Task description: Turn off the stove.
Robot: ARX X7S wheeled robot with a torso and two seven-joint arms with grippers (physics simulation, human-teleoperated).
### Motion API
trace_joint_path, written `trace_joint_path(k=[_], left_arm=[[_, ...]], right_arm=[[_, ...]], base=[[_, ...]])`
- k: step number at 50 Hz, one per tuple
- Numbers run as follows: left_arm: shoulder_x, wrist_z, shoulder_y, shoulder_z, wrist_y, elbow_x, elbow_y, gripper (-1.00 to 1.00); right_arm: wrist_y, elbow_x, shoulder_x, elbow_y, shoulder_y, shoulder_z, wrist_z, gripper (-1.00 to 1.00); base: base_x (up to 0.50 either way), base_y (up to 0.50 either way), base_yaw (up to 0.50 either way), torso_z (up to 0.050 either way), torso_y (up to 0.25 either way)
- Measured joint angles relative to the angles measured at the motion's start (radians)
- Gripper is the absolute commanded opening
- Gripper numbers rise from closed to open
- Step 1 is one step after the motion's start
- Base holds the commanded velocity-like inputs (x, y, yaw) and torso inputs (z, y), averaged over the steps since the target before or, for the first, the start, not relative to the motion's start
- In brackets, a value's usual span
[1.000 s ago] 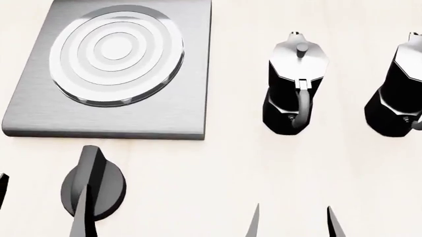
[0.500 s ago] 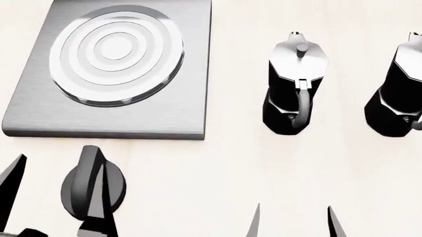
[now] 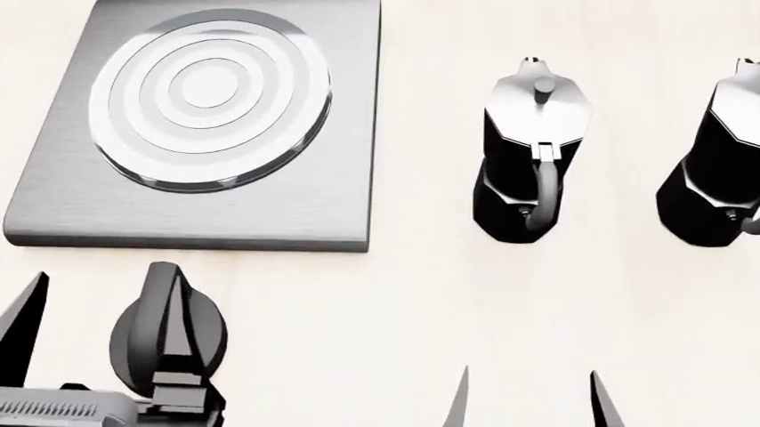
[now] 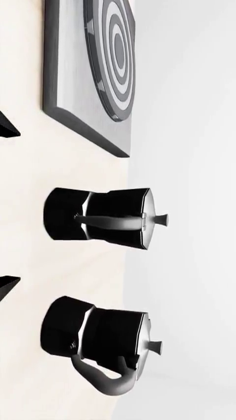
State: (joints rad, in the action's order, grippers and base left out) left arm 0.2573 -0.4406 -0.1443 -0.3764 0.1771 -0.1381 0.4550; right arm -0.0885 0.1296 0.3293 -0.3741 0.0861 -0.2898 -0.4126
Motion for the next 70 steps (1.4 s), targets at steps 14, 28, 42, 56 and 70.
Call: trace_joint_path(k=[14, 28, 42, 56, 70], left_arm=[[-0.016, -0.002, -0.024, -0.009, -0.041, -0.002, -0.094, 1.0], [-0.018, -0.017, -0.02, -0.017, -0.06, 0.004, -0.134, 1.0], [-0.014, -0.03, -0.011, -0.027, -0.079, 0.011, -0.167, 1.0], [-0.01, -0.043, -0.01, -0.028, -0.091, 0.012, -0.185, 1.0], [-0.006, -0.054, -0.014, -0.03, -0.103, 0.012, -0.203, 1.0]], right_arm=[[-0.001, 0.003, 0.004, 0.001, -0.001, -0.003, -0.004, 1.0], [0.0, 0.007, 0.008, 0.0, -0.003, -0.005, -0.009, 1.0], [-0.001, 0.01, 0.011, 0.001, -0.004, -0.008, -0.013, 1.0], [-0.003, 0.011, 0.015, 0.003, -0.005, -0.012, -0.017, 1.0], [-0.003, 0.012, 0.019, 0.003, -0.006, -0.016, -0.02, 1.0]], base=[[0.0, 0.0, 0.0, 0.0, 0.0], [0.0, 0.0, 0.0, 0.0, 0.0], [0.0, 0.0, 0.0, 0.0, 0.0], [0.0, 0.0, 0.0, 0.0, 0.0], [0.0, 0.0, 0.0, 0.0, 0.0]])
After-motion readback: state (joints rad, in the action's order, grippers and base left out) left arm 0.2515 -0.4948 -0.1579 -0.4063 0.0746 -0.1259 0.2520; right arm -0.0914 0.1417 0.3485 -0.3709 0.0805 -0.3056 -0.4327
